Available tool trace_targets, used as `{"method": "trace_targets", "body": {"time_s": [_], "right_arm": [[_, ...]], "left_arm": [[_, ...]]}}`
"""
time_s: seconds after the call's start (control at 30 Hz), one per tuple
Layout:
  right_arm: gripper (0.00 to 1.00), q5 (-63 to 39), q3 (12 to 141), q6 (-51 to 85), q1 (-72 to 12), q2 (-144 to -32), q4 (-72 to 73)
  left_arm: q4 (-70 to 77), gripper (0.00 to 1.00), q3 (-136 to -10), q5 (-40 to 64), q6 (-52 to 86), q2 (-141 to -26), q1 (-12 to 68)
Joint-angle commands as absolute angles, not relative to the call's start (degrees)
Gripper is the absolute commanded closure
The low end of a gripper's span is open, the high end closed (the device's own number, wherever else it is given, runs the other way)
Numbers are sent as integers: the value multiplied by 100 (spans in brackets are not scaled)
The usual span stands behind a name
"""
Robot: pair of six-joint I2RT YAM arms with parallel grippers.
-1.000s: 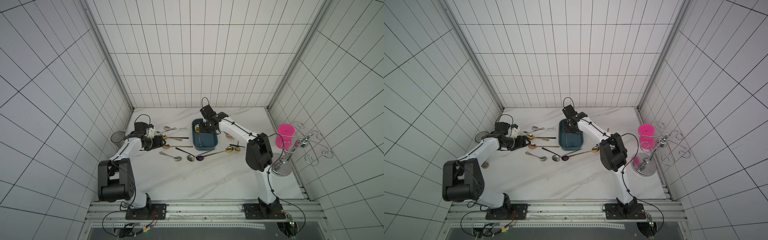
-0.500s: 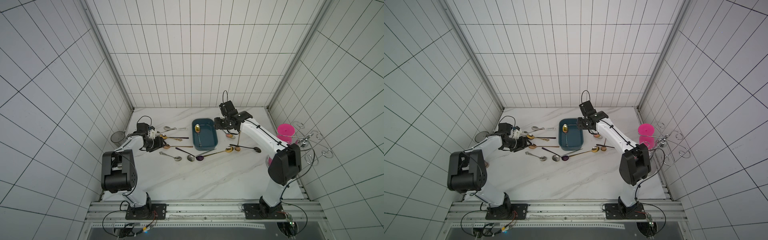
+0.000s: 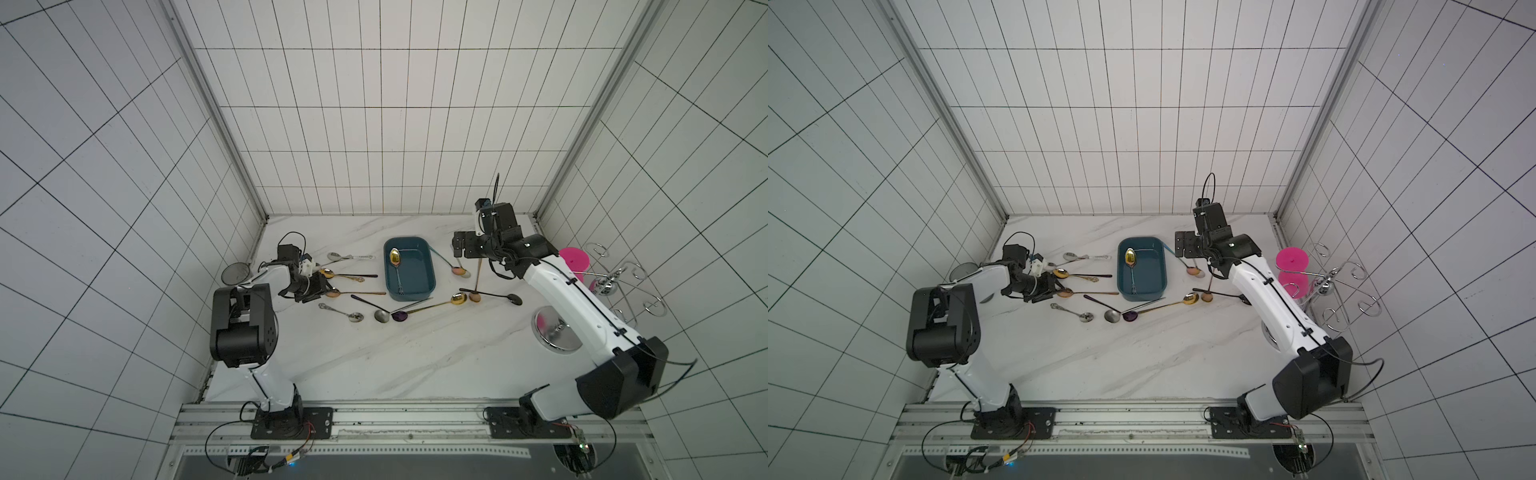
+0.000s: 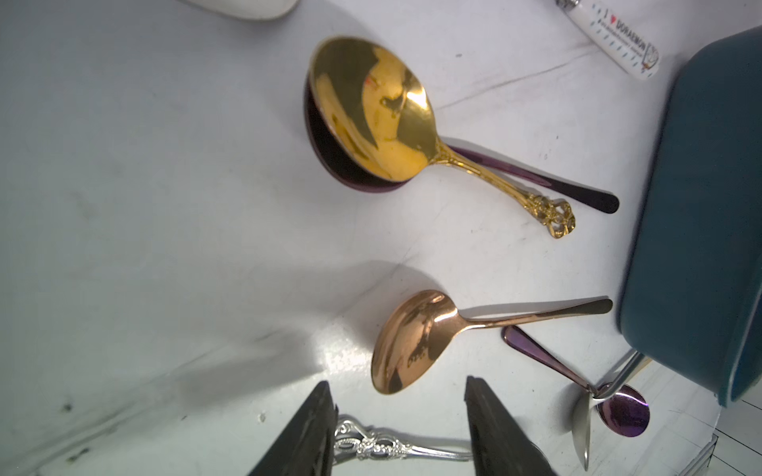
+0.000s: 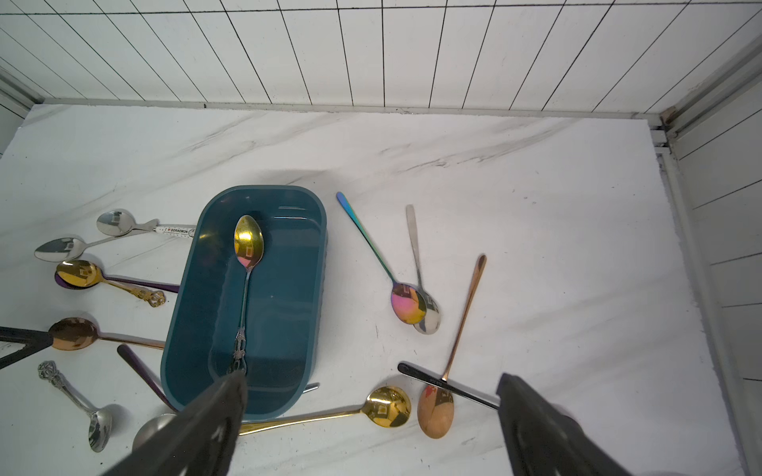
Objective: Put the spoon into the storage box
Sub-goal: Pick up the spoon from the center of the board.
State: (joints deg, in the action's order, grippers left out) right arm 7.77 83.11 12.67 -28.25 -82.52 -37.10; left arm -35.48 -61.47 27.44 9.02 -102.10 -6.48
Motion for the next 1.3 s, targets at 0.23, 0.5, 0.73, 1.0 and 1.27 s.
{"method": "trace_targets", "body": {"time_s": [0.23, 0.5, 0.73, 1.0, 1.27], "right_arm": [[2, 1037, 8051, 984, -2720, -7719, -3493], [1, 1010, 7954, 993, -2713, -7642, -3480], [1, 975, 7954, 982, -2702, -7698, -3491], [1, 890, 7911, 1004, -2698, -7681, -3516], [1, 592, 7895, 1002, -2697, -7713, -3547]], "left_arm": [[-3964, 51, -6674, 2681, 814, -10765, -605], [-4038, 56, -6735, 2741, 839, -10984, -605], [-4106, 65, -6793, 2833, 834, -11118, -606], [-4179, 79, -6866, 2880, 826, -11182, -613], [-4150, 97, -6836, 2867, 874, -10993, -612]]}}
